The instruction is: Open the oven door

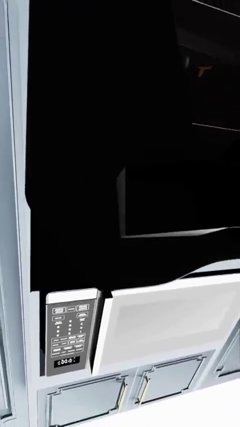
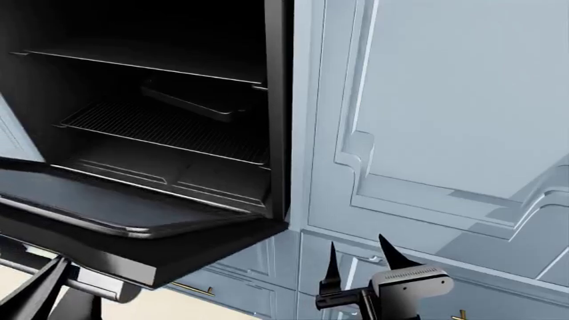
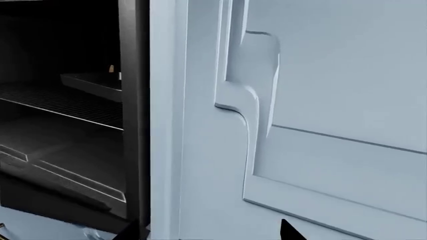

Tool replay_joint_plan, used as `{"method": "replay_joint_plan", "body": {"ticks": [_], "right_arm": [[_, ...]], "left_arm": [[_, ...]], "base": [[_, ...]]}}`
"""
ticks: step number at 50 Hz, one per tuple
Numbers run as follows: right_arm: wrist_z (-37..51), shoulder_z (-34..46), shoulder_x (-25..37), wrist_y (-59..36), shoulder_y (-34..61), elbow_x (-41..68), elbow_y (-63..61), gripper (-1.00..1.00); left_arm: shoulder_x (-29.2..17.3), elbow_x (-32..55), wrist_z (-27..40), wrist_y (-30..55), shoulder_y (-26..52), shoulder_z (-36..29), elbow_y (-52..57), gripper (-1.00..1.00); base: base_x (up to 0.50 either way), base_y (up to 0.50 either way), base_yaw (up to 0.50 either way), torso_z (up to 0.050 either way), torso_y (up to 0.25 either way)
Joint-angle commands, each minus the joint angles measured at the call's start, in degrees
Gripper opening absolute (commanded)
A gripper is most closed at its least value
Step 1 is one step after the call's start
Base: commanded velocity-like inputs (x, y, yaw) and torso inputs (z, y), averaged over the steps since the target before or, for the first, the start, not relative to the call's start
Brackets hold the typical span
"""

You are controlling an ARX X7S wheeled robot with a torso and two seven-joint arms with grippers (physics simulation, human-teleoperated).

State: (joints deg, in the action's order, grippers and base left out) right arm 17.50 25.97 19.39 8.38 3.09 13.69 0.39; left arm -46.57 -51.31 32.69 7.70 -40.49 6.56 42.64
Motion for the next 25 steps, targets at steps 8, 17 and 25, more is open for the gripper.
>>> {"method": "replay_joint_plan", "body": {"ticks": [8,17,25], "right_arm": [[0.12,0.25,0.03,0.56,0.19,0.01,0.84,1.0],[0.39,0.4,0.11,0.46,0.18,-0.14,0.64,1.0],[0.63,0.5,0.21,0.31,0.12,-0.21,0.36,1.0]], "left_arm": [[8.95,-5.58,14.01,-13.5,-4.29,11.26,2.83,-1.0],[14.7,-6.33,16.17,-22.54,-4.06,16.0,-1.42,-1.0],[17.71,-7.37,19.19,-27.61,-3.79,17.93,-4.92,-1.0]], "base": [[-0.01,0.0,0.0,0.001,0.004],[0.0,0.0,0.0,0.002,0.005],[0.0,0.0,0.0,0.001,0.005]]}}
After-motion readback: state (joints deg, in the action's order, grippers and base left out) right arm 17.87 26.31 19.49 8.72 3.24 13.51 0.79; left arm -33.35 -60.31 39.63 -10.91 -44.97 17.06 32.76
